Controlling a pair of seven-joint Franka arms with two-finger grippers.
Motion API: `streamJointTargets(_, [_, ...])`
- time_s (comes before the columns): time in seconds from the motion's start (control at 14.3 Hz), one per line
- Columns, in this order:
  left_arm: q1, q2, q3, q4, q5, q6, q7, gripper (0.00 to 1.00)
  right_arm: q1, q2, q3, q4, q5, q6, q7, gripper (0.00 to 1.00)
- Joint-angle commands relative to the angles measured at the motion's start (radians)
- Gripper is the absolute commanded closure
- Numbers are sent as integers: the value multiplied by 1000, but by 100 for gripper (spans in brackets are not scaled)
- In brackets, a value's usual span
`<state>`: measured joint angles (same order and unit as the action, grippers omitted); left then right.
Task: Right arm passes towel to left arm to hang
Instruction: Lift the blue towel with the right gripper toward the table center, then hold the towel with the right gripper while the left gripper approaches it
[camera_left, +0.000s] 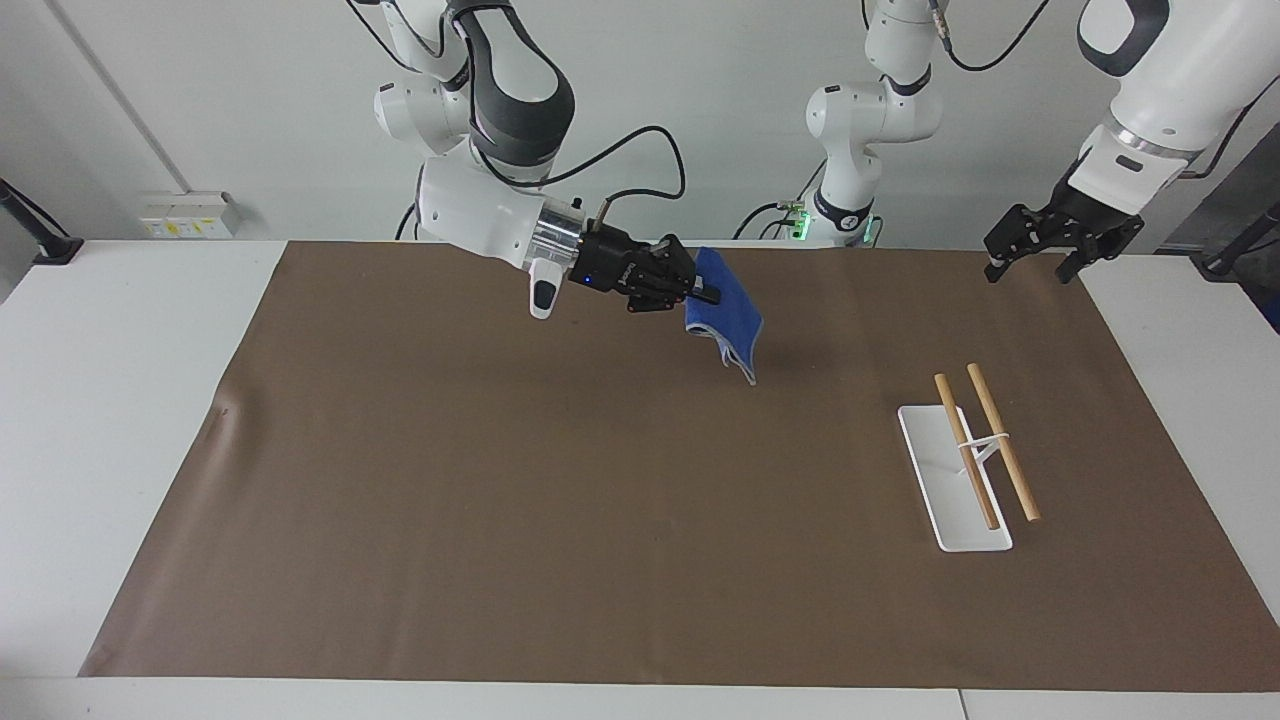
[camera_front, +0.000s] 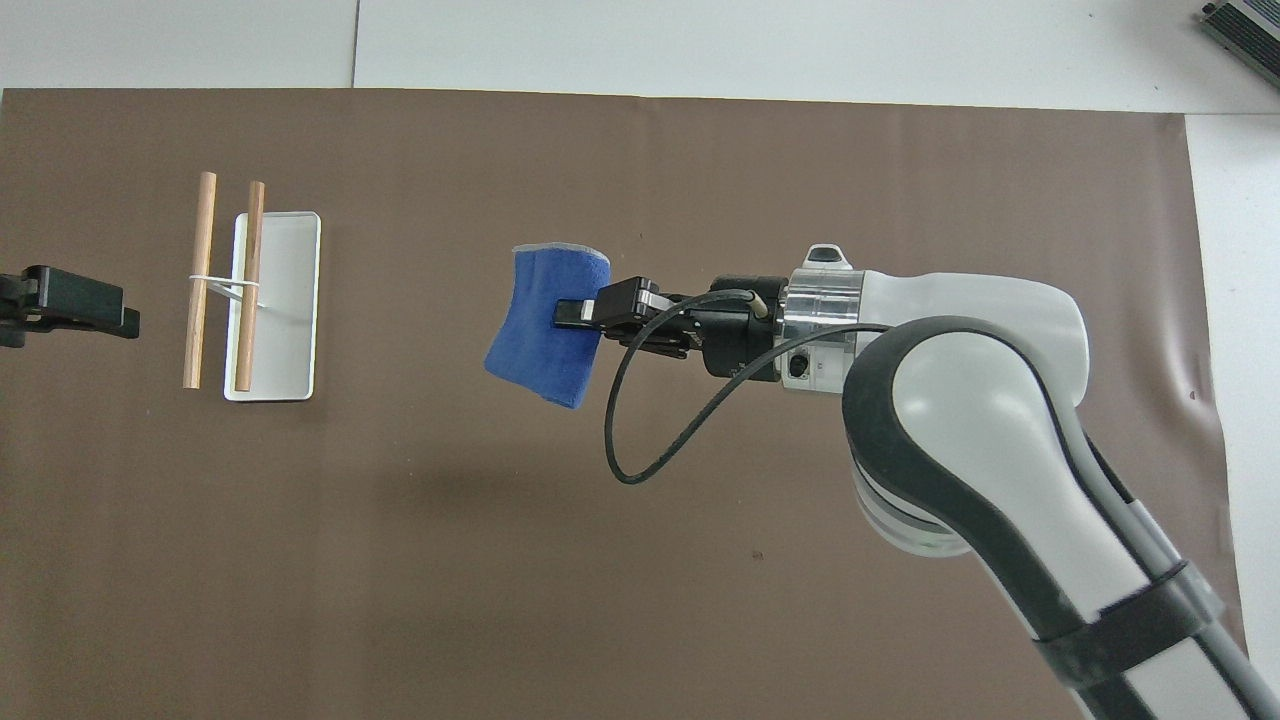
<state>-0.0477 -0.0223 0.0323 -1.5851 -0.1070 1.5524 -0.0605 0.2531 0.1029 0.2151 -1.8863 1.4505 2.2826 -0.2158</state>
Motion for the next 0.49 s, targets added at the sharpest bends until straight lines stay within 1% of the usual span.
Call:
streamJointTargets(0.0, [-12, -59, 1, -97, -98, 47, -135, 0, 18, 0, 3, -11, 56, 44, -37, 100])
streamJointTargets(0.07, [-12, -83, 1, -152, -165, 90, -206, 0, 18, 0, 3, -11, 56, 46, -37, 100])
streamJointTargets(0.21, [-21, -132, -11, -264, -256, 193, -326, 0, 18, 0, 3, -11, 54, 48, -34, 100])
streamJointTargets(0.35, [-61, -166, -12, -340, -312, 270, -431, 0, 20, -2, 3, -19, 53, 57, -34, 100])
streamJointTargets(0.42, [-89, -177, -12, -364, -344, 316, -517, 0, 21, -2, 3, -20, 51, 58, -34, 100])
